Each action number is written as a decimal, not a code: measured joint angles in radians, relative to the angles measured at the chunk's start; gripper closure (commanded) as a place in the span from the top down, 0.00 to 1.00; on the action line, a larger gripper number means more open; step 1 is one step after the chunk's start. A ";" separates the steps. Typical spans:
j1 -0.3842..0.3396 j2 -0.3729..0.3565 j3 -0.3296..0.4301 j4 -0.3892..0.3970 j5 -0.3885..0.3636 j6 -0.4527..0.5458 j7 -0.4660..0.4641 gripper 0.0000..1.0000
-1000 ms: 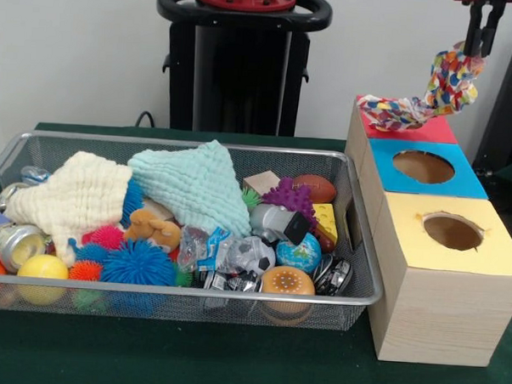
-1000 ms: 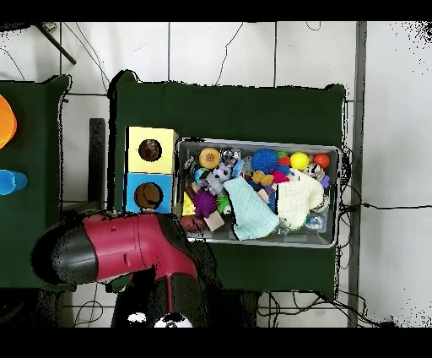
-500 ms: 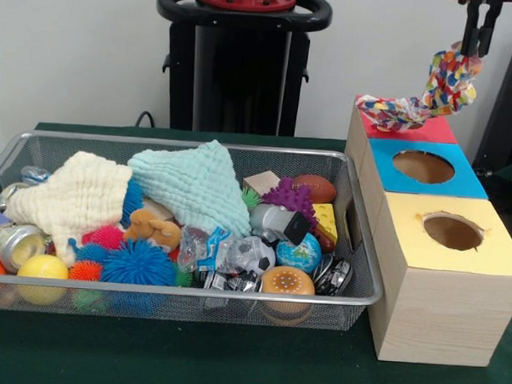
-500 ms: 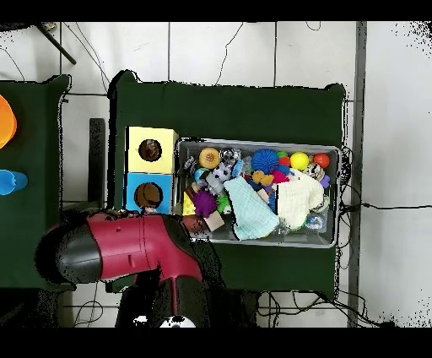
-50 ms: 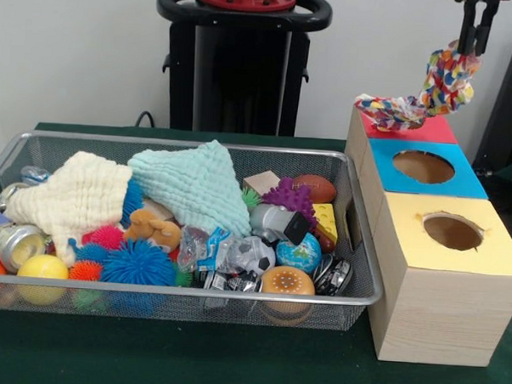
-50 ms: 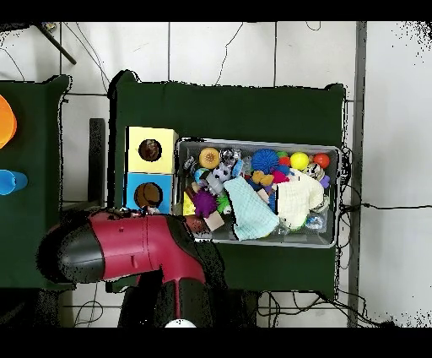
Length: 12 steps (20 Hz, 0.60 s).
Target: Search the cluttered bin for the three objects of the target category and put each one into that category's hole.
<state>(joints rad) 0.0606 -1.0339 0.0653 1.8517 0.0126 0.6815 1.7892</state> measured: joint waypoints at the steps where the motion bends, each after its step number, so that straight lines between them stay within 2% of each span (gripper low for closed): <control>1: 0.002 -0.003 -0.003 -0.004 0.000 0.000 0.000 0.00; 7: 0.021 -0.020 -0.024 -0.042 0.000 0.024 0.000 0.00; 12: 0.049 -0.041 -0.040 -0.088 0.002 0.089 0.000 0.00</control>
<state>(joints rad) 0.1096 -1.0748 0.0257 1.7634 0.0150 0.7707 1.7892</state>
